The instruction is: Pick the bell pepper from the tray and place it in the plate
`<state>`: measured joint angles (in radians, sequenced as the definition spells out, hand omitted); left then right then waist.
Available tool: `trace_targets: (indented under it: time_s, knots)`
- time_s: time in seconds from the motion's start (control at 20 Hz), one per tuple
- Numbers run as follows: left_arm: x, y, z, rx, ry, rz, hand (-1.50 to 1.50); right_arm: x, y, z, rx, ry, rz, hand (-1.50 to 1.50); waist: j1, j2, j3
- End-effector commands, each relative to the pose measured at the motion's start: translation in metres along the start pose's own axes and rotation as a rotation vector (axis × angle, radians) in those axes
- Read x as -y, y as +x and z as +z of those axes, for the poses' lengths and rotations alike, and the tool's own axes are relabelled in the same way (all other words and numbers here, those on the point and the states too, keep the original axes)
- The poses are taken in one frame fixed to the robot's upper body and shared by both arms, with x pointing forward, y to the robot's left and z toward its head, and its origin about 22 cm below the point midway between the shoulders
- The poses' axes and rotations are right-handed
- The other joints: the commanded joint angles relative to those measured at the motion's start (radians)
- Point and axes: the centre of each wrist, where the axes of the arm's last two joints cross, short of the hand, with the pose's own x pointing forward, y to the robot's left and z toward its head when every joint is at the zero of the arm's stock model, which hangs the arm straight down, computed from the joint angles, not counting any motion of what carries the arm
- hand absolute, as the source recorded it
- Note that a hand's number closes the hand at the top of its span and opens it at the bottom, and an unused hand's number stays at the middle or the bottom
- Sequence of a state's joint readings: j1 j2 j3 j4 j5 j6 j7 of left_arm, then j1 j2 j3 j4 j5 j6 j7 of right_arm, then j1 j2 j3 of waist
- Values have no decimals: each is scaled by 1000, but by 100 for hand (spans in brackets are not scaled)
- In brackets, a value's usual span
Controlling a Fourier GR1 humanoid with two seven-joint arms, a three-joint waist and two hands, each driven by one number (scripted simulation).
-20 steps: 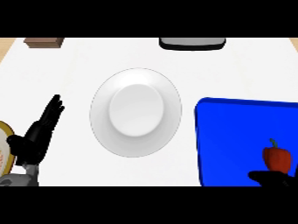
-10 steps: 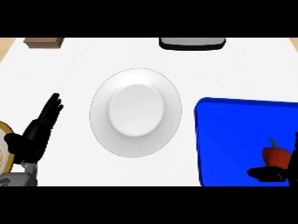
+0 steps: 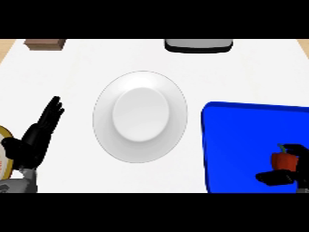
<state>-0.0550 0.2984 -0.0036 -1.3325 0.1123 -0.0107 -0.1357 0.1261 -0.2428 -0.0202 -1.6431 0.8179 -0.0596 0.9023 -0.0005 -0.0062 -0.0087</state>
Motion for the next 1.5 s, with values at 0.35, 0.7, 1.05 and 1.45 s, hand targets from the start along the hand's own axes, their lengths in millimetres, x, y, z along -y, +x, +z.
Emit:
trace_targets:
  time_s: [0.35, 0.7, 1.05, 1.45]
  knots:
    - [-6, 6, -12, 27, 2, -19, 0, -20, -8, -14, 309, 103, 117, 150, 8, 9, 11]
    - [7, 11, -19, 13, -11, -21, 0, 17, 28, -29, 847, 177, 301, 150, 22, 12, 11]
    - [1, -7, -4, -1, 5, -5, 0, 61, 23, -16, 1065, 76, 173, 150, -7, 4, 8]
    - [0, -12, -6, 1, 25, -12, 0, 102, 29, 30, 1200, -82, 55, 150, -11, 5, 8]
